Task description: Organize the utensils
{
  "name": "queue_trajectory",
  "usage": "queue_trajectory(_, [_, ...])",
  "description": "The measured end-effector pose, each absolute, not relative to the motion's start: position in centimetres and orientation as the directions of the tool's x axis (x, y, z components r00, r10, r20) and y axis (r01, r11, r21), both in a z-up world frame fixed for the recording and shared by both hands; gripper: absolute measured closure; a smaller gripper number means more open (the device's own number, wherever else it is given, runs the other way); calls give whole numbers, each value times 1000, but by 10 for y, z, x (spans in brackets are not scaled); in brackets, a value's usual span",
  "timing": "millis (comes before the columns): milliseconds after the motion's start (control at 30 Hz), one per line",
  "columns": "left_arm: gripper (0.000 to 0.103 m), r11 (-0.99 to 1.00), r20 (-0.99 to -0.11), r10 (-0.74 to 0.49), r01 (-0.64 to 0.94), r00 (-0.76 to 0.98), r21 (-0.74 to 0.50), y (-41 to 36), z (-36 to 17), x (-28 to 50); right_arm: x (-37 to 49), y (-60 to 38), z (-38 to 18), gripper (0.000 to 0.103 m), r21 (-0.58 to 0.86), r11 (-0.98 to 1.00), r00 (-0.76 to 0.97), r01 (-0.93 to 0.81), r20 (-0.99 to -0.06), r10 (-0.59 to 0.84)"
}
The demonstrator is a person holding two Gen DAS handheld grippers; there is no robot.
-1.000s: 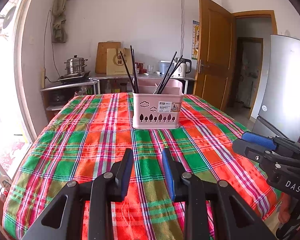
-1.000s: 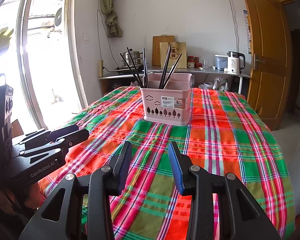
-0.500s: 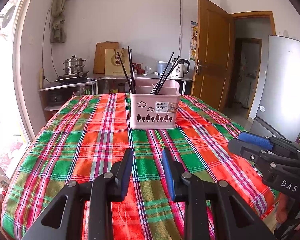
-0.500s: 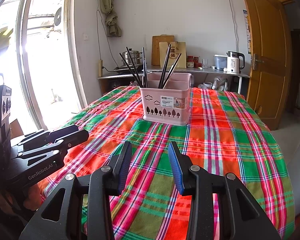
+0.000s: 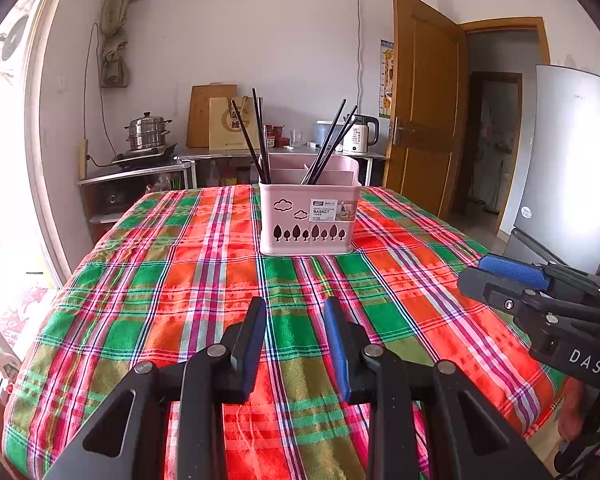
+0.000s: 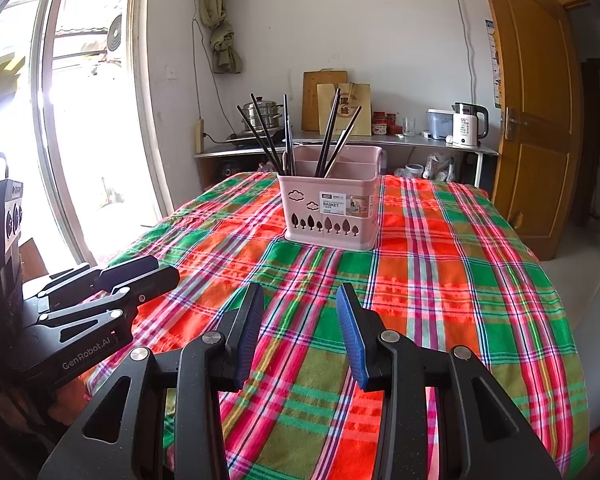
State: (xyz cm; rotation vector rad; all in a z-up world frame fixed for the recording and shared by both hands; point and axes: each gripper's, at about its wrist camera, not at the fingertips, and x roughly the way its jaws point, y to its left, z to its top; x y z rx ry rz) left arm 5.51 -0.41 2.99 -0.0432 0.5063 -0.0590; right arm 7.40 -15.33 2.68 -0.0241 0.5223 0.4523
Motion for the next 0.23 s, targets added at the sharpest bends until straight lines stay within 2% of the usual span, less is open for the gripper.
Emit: queue_trajectory(233, [74, 996, -480, -81, 53, 874, -71, -3, 29, 55, 75, -154, 27, 64, 90, 902, 771, -423, -488, 410])
